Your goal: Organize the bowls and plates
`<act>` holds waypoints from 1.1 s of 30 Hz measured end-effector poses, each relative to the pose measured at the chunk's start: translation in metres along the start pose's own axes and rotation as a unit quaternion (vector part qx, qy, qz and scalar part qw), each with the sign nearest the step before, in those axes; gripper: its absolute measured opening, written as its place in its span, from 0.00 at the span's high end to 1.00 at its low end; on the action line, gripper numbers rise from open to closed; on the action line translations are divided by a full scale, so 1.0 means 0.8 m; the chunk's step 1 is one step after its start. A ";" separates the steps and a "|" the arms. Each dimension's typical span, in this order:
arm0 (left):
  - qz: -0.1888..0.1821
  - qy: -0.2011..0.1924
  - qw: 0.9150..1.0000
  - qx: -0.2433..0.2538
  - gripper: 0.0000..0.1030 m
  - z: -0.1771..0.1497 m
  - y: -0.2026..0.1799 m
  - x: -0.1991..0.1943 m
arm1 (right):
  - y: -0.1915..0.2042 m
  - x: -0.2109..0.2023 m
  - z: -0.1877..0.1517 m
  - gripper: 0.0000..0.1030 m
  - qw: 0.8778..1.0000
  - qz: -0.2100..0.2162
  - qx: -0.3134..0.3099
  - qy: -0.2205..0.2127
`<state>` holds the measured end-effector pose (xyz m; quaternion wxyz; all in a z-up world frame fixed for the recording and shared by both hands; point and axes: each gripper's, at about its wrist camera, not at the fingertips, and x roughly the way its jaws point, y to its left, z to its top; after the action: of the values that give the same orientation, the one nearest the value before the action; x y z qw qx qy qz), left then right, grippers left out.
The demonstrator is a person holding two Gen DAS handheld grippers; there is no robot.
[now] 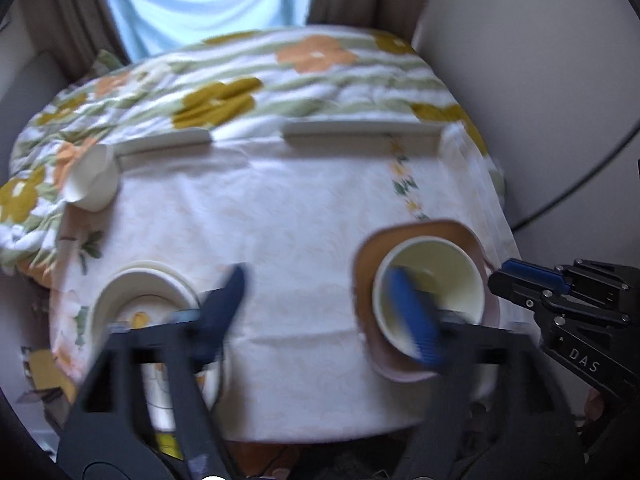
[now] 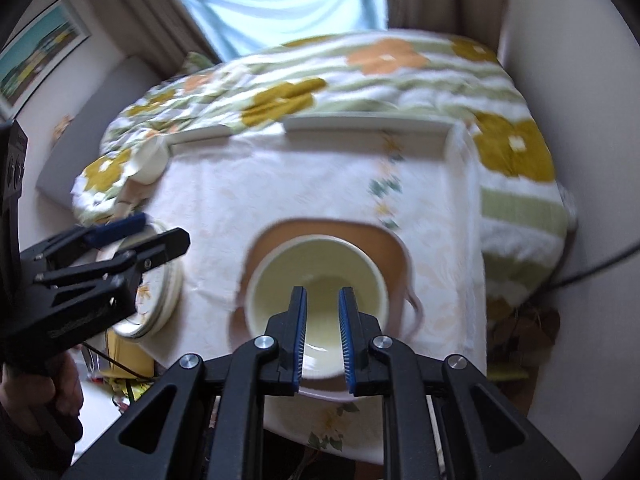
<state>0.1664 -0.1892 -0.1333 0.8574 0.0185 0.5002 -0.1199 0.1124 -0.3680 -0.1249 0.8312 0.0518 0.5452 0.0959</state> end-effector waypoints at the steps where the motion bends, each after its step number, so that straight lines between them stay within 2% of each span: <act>1: 0.009 -0.017 1.000 -0.010 0.05 0.000 0.010 -0.009 | 0.008 -0.001 0.003 0.74 1.000 0.007 -0.013 -0.005; 2: 0.014 -0.028 0.999 -0.019 0.05 0.000 0.019 -0.016 | 0.015 -0.002 0.006 0.50 0.999 0.015 -0.027 -0.008; 3: 0.017 -0.031 0.999 -0.029 0.04 0.000 0.030 -0.022 | 0.022 -0.001 0.010 0.36 0.999 0.023 -0.041 -0.009; 4: 0.020 -0.033 0.998 -0.041 0.05 0.000 0.041 -0.028 | 0.028 0.001 0.013 0.18 0.998 0.032 -0.053 -0.010; 12: 0.078 -0.059 0.986 -0.135 0.05 0.003 0.156 -0.053 | 0.101 0.022 0.066 0.16 0.987 0.071 -0.144 -0.023; 17: 0.102 -0.072 0.975 -0.183 0.04 0.013 0.242 -0.057 | 0.158 0.044 0.131 0.16 0.978 0.114 -0.172 -0.042; 20: 0.117 -0.064 0.966 -0.222 0.04 0.022 0.298 -0.049 | 0.203 0.068 0.179 0.16 0.974 0.126 -0.184 -0.031; 25: 0.098 -0.058 0.951 -0.289 0.05 0.038 0.390 -0.015 | 0.270 0.125 0.250 0.16 0.973 0.114 -0.199 -0.025; 31: 0.051 -0.028 0.940 -0.337 0.08 0.055 0.474 0.072 | 0.329 0.255 0.303 0.16 0.974 0.117 -0.188 0.056; 33: 0.035 -0.008 0.937 -0.348 0.16 0.057 0.491 0.109 | 0.337 0.296 0.310 0.16 0.974 0.124 -0.172 0.080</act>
<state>0.3343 0.1691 -0.2201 0.8178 -0.2649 0.5026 0.0915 0.4034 -0.0493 -0.1865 0.7627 -0.0326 0.5751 0.2940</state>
